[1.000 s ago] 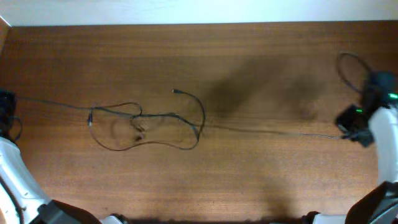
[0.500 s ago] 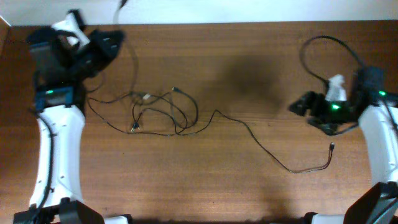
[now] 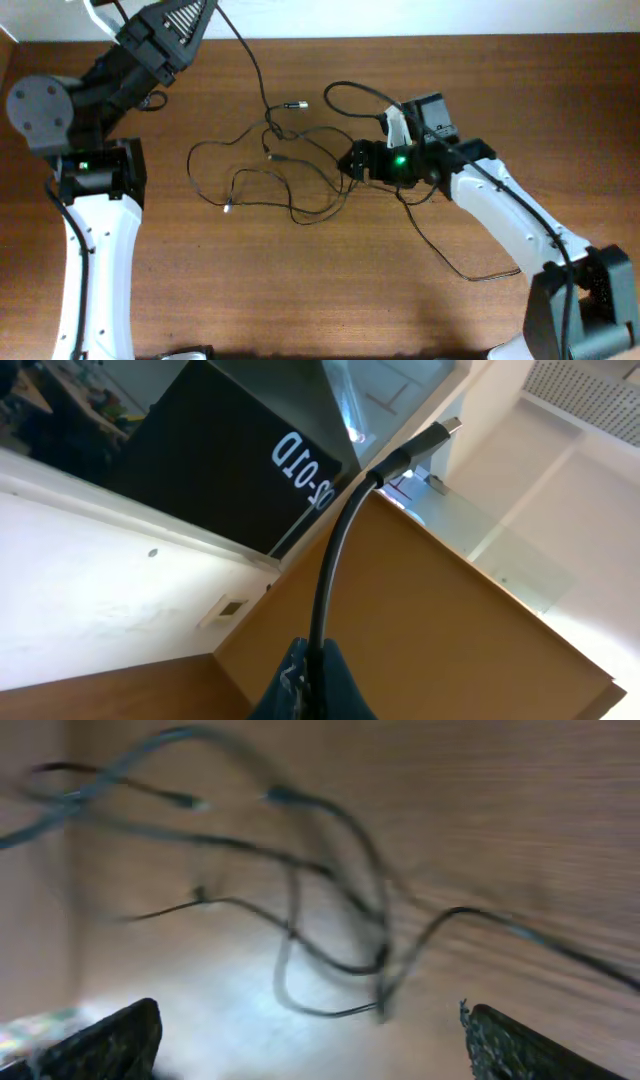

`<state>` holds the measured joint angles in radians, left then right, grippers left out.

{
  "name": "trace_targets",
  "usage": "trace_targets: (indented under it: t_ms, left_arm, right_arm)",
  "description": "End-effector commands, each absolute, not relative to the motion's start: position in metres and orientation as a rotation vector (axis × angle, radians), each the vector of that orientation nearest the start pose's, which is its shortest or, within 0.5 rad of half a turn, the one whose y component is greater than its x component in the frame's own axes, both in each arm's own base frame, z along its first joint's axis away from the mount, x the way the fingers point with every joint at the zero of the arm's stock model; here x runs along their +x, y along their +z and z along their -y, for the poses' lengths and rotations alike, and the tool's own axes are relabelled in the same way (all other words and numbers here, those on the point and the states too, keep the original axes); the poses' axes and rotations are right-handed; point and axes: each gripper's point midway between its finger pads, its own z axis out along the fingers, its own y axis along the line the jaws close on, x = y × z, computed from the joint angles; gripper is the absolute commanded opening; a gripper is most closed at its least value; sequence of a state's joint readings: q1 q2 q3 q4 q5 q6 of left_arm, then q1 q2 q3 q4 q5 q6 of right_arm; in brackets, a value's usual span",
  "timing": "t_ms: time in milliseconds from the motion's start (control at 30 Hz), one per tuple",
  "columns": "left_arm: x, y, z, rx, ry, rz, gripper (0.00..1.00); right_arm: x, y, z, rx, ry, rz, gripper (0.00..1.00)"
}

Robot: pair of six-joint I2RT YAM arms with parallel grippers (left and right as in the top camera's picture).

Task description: Untangle cables

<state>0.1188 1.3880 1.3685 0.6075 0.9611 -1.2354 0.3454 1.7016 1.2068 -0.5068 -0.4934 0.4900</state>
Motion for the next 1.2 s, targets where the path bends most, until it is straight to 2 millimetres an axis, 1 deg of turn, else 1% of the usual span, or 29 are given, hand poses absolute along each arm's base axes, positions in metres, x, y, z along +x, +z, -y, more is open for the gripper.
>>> trace_targets:
  t_ms: [0,33,67,100,133,167,200,233,267,300,333,400,433,467,567,600,633,667,700,800,833,900,933,967,1000,1033,1067,1100,1167]
  left_arm:
    - [0.363,0.541,0.095,0.142,-1.405,-1.336,0.00]
    - [0.364,0.539,0.095,0.135,-1.404,-1.345,0.00]
    - [0.366,0.534,0.092,0.139,-1.385,-1.364,0.00]
    - [0.373,0.518,0.085,0.136,-1.337,-1.422,0.00]
    - [0.383,0.500,0.078,0.089,-1.311,-1.492,0.00]
    - [0.395,0.470,0.067,-0.005,-1.275,-1.601,0.00]
    - [0.405,0.436,0.056,-0.109,-1.204,-1.710,0.00]
    - [0.414,0.399,0.041,-0.217,-1.066,-1.817,0.00]
    - [0.420,0.367,0.016,-0.325,-0.860,-1.904,0.00]
    - [0.424,0.349,-0.008,-0.410,-0.683,-1.942,0.00]
    - [0.421,0.329,-0.060,-0.614,-0.404,-1.953,0.00]
    - [0.405,0.314,-0.116,-0.815,-0.125,-1.930,0.00]
    - [0.395,0.306,-0.138,-0.895,-0.022,-1.927,0.00]
    - [0.387,0.301,-0.154,-0.948,0.050,-1.919,0.00]
    - [0.367,0.294,-0.203,-1.117,0.194,-1.846,0.00]
    - [0.361,0.290,-0.214,-1.172,0.197,-1.826,0.00]
    - [0.357,0.283,-0.220,-1.211,0.180,-1.829,0.00]
    - [0.358,0.279,-0.218,-1.211,0.141,-1.851,0.00]
    - [0.368,0.272,-0.205,-1.176,0.031,-1.899,0.01]
    - [0.388,0.267,-0.170,-1.078,-0.227,-1.979,0.00]
    - [0.394,0.268,-0.152,-1.024,-0.353,-2.006,0.00]
    - [0.401,0.274,-0.124,-0.933,-0.527,-2.032,0.00]
    - [0.405,0.278,-0.110,-0.884,-0.593,-2.043,0.00]
    - [0.408,0.279,-0.101,-0.860,-0.602,-2.052,0.00]
    - [0.410,0.278,-0.096,-0.849,-0.598,-2.059,0.00]
    - [0.413,0.277,-0.087,-0.830,-0.587,-2.073,0.00]
    - [0.414,0.277,-0.083,-0.823,-0.581,-2.079,0.00]
    - [0.414,0.275,-0.082,-0.827,-0.560,-2.085,0.00]
    - [0.413,0.272,-0.084,-0.841,-0.537,-2.090,0.00]
  right_arm:
    - [0.385,0.091,-0.204,0.061,0.739,-2.703,0.46]
    - [0.387,0.074,-0.198,0.086,0.670,-2.736,0.06]
    - [0.390,0.062,-0.187,0.120,0.584,-2.756,0.04]
    - [0.394,0.055,-0.164,0.195,0.476,-2.768,0.04]
    - [0.396,0.055,-0.145,0.255,0.416,-2.770,0.04]
    - [0.397,0.059,-0.122,0.325,0.374,-2.767,0.04]
    - [0.399,0.068,-0.087,0.432,0.314,-2.748,0.04]
    - [0.398,0.079,-0.056,0.526,0.258,-2.722,0.04]
    - [0.395,0.091,-0.018,0.635,0.183,-2.682,0.04]
    - [0.389,0.104,0.024,0.744,0.109,-2.628,0.04]
    - [0.384,0.113,0.059,0.798,0.072,-2.589,0.04]
    - [0.370,0.116,0.117,0.984,0.030,-2.515,0.04]
    - [0.360,0.115,0.144,1.078,0.007,-2.480,0.04]
    - [0.352,0.116,0.163,1.122,-0.013,-2.456,0.04]
    - [0.336,0.119,0.206,1.213,-0.065,-2.384,0.04]
    - [0.330,0.118,0.216,1.251,-0.059,-2.366,0.04]
    - [0.326,0.117,0.217,1.270,-0.038,-2.368,0.04]
    - [0.322,0.115,0.215,1.279,-0.031,-2.383,0.04]
    - [0.322,0.114,0.209,1.274,-0.021,-2.404,0.04]
    - [0.329,0.112,0.188,1.227,0.057,-2.446,0.04]
    - [0.339,0.112,0.164,1.172,0.180,-2.476,0.06]
    - [0.345,0.113,0.118,1.091,0.393,-2.550,0.16]
    - [0.348,0.115,0.084,0.993,0.541,-2.602,0.22]
    - [0.351,0.121,0.048,0.846,0.688,-2.647,0.30]
    - [0.351,0.128,0.010,0.698,0.834,-2.680,0.37]
    - [0.344,0.137,-0.048,0.495,1.011,-2.735,0.38]
    - [0.337,0.139,-0.081,0.376,1.063,-2.773,0.38]
    - [0.328,0.139,-0.125,0.229,1.096,-2.818,0.40]
    - [0.317,0.143,-0.192,0.118,1.161,-2.842,0.49]
